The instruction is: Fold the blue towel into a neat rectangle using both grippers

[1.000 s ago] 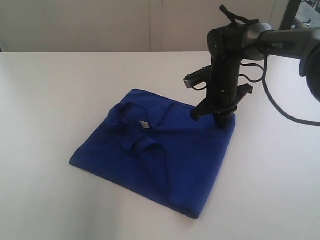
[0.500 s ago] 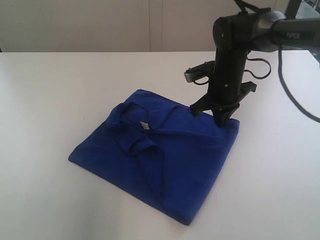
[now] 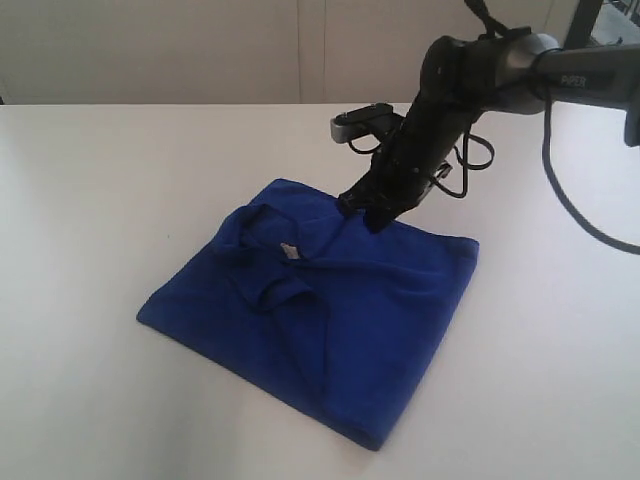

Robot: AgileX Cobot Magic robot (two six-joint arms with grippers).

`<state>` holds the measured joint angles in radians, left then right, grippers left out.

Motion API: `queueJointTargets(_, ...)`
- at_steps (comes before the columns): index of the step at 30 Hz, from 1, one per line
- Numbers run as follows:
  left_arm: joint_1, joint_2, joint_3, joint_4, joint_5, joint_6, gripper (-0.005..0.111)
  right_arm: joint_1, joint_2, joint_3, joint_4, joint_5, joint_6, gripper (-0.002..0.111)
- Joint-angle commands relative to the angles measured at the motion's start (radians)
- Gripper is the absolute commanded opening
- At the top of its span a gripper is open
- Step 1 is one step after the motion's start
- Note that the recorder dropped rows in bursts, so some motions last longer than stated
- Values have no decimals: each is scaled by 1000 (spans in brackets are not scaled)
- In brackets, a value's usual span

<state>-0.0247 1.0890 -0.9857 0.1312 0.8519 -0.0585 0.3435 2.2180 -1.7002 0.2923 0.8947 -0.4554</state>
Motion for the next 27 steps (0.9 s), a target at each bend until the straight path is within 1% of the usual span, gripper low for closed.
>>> queueJointTargets(1, 1, -8, -5, -2, 8, -6, 0, -1, 27, 4, 3, -93, -16, 0)
queueJointTargets(7, 1, -8, -5, -2, 8, -6, 0, -1, 69, 4, -46, -80, -7, 0)
queueJointTargets(9, 1, -8, -5, -2, 8, -6, 0, -1, 69, 4, -103, -56, 51, 0)
queueJointTargets(12, 1, -8, -5, -2, 8, -6, 0, -3, 69, 4, -292, 44, 223, 0)
queueJointTargets(15, 1, -8, -5, -2, 8, -6, 0, -5, 69, 4, -390, 134, 361, 0)
queueJointTargets(21, 1, -8, -5, -2, 8, -6, 0, -5, 69, 4, -397, 317, 378, 0)
queueJointTargets(27, 1, -8, -5, -2, 8, -6, 0, -5, 69, 4, -397, 326, 378, 0)
